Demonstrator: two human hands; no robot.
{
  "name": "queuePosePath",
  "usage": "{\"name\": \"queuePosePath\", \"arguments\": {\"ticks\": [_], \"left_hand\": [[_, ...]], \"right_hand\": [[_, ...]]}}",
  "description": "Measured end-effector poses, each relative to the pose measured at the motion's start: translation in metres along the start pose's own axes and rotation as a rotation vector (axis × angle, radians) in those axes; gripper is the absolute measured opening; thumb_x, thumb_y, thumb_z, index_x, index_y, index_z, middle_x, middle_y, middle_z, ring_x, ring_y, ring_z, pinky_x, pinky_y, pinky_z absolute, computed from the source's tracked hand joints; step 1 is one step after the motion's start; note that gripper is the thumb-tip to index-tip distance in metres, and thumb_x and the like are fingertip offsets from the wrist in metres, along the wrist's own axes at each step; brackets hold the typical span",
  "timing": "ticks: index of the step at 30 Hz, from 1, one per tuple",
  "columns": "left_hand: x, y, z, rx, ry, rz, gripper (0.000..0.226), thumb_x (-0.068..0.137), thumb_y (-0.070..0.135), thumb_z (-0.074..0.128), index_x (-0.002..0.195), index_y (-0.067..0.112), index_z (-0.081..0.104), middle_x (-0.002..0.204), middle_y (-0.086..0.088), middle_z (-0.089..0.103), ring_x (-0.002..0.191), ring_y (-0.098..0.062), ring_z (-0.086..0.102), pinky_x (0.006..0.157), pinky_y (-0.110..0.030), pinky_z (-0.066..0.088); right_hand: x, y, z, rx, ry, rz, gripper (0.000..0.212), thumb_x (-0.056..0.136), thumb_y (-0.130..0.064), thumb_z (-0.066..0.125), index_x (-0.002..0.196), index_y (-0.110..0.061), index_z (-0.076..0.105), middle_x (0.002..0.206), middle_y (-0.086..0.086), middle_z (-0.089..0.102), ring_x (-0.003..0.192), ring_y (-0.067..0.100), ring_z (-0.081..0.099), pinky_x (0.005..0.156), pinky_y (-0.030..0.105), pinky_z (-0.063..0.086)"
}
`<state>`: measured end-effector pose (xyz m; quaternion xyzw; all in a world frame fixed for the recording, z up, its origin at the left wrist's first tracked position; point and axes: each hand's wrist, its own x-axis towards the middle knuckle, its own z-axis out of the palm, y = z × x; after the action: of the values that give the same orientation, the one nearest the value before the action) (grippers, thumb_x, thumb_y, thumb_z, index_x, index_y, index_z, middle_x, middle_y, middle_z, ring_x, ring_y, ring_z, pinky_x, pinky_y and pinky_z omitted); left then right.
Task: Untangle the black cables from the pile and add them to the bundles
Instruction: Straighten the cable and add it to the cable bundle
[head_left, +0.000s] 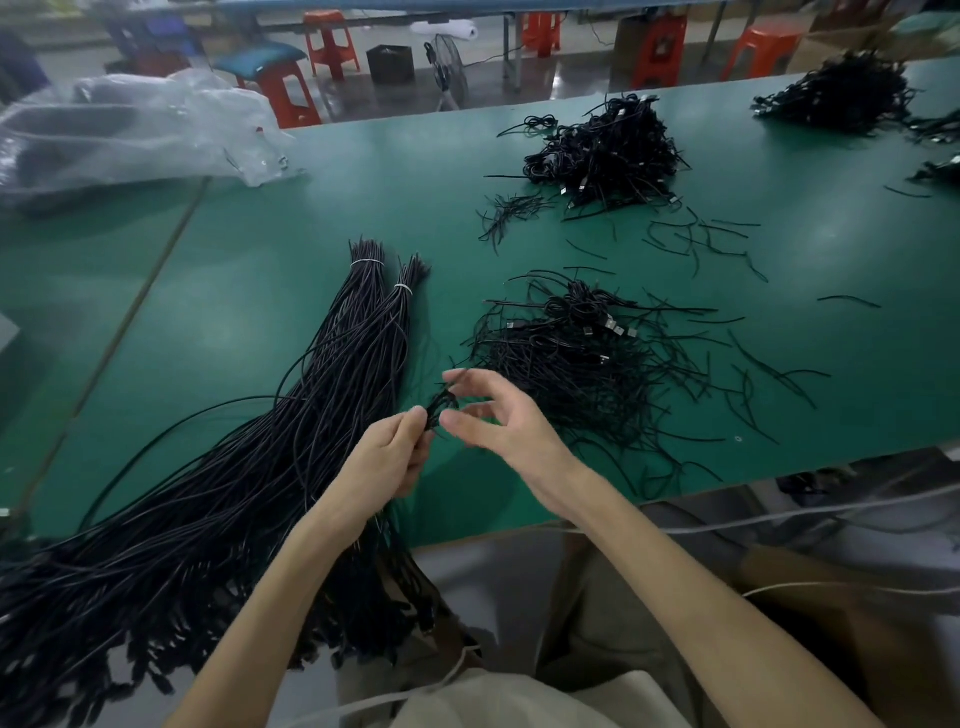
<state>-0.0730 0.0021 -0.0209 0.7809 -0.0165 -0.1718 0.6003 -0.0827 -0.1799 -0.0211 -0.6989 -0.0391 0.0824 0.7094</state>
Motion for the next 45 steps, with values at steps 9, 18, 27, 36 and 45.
{"name": "queuePosePath", "arguments": {"ticks": [9,18,27,36,45], "left_hand": [[-0.004,0.007,-0.005,-0.013,-0.204,-0.007,0.047,0.111,0.040,0.038,0.066,0.028,0.048,0.060,0.010,0.031,0.049,-0.010,0.022,0.044,-0.022,0.022],[-0.006,0.007,-0.006,-0.074,-0.234,-0.013,0.043,0.103,0.044,0.041,0.062,0.029,0.048,0.058,0.008,0.029,0.046,-0.010,0.019,0.042,-0.022,0.018],[-0.009,0.007,0.002,-0.056,-0.040,0.008,0.050,0.109,0.028,0.037,0.059,0.026,0.043,0.054,0.008,0.028,0.045,-0.010,0.018,0.039,-0.019,0.019],[-0.009,0.005,0.016,-0.161,0.106,-0.016,0.051,0.105,0.029,0.039,0.054,0.029,0.038,0.053,0.008,0.027,0.042,-0.010,0.019,0.037,-0.020,0.020],[-0.013,0.009,0.003,0.028,-0.081,0.028,0.051,0.112,0.036,0.039,0.089,0.017,0.080,0.075,-0.005,0.066,0.054,-0.021,0.058,0.052,-0.029,0.051]], "right_hand": [[0.003,0.006,-0.008,-0.081,-0.208,-0.069,0.060,0.086,-0.022,0.082,0.136,-0.047,0.060,0.139,-0.011,0.059,0.131,0.013,0.053,0.112,0.039,0.040],[0.001,0.009,-0.008,0.046,-0.256,0.022,0.039,0.090,-0.020,0.079,0.127,-0.022,0.069,0.114,-0.004,0.074,0.097,0.013,0.065,0.086,0.037,0.052],[0.002,0.012,0.000,-0.342,-0.058,-0.145,0.028,0.085,-0.039,0.082,0.105,-0.024,0.069,0.106,-0.009,0.067,0.097,0.010,0.063,0.090,0.031,0.052],[-0.009,0.009,0.011,-0.329,0.072,-0.204,0.012,0.093,-0.015,0.074,0.086,-0.011,0.066,0.082,-0.003,0.071,0.076,0.013,0.066,0.075,0.033,0.054],[-0.015,0.010,0.006,-0.816,0.267,-0.453,0.020,0.105,-0.019,0.057,0.088,-0.009,0.052,0.087,-0.003,0.050,0.064,0.017,0.048,0.058,0.036,0.045]]}}
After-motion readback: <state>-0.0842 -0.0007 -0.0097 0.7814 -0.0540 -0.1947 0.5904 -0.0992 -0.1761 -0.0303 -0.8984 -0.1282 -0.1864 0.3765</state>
